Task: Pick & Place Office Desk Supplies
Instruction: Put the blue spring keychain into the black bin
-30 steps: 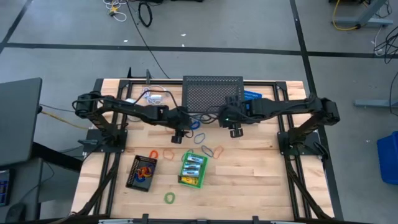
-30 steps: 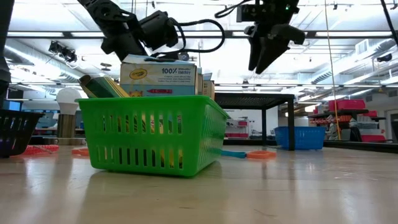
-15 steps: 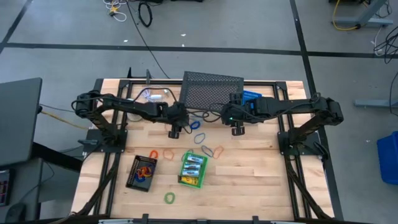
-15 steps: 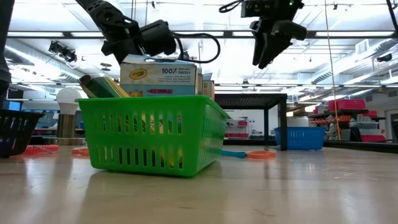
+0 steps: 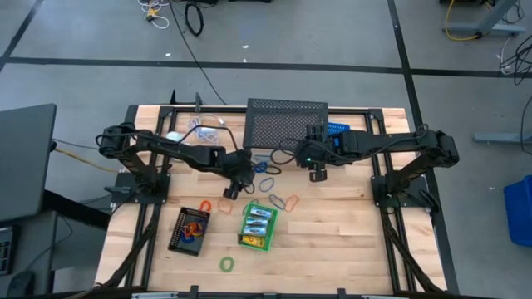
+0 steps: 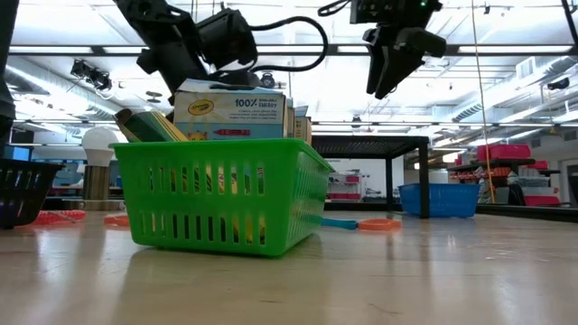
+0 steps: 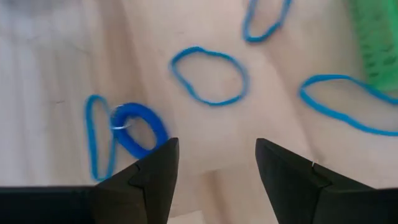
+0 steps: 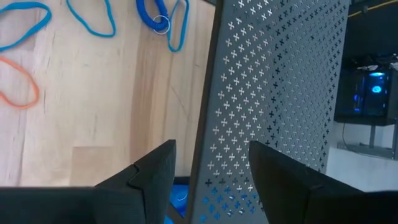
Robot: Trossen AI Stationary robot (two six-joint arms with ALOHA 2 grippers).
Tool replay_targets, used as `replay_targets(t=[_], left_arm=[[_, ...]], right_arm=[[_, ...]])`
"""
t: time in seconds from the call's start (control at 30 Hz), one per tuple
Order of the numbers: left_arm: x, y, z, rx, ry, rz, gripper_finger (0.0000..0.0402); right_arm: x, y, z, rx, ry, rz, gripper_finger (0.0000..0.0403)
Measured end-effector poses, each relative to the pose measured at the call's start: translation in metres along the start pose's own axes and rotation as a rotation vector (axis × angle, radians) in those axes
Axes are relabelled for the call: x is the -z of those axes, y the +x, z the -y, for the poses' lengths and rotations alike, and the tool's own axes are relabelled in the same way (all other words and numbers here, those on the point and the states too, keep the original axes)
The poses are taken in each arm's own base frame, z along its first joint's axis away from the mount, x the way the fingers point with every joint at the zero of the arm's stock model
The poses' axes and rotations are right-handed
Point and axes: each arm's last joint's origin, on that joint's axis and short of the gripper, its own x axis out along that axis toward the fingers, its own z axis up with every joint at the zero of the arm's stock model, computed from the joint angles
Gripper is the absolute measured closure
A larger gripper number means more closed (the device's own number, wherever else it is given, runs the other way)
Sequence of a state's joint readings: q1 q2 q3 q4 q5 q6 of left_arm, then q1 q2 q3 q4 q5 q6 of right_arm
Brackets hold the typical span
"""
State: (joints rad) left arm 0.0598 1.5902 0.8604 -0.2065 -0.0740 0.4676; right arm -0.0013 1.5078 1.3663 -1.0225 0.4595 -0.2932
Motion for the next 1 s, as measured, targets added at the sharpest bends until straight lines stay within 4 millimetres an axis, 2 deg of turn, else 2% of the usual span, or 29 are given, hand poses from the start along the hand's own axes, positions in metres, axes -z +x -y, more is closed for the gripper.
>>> replay_targets(t=[0.17,0.37,0.53,0.77,1.0], left_arm=[[0.004,0.002,-0.009,-0.023,-0.021,-0.010,0.0180],[0.011,0.023,-0.008,0.013,-0.006,-0.044,0.0180],[0.016,0.040,-0.005,-0.022,0.022,-0.092,0.0180],[0.015,0.044,-0.011,-0.117,0.028,-0.093,0.0180],[0.018,0.044,-0.021,-0.102,0.002,-0.072,0.0180]], right_arm=[[0.000,0.000,0.000,-0.001,0.001,0.000,0.0190],[0.000,0.000,0.000,0.000,0.001,0.000,0.0190],[0.000,0.000,0.000,0.001,0.001,0.000,0.0190],[0.000,0.000,0.000,0.001,0.001,0.001,0.0190],[-0.001,0.000,0.000,-0.005,0.002,0.005,0.0190]])
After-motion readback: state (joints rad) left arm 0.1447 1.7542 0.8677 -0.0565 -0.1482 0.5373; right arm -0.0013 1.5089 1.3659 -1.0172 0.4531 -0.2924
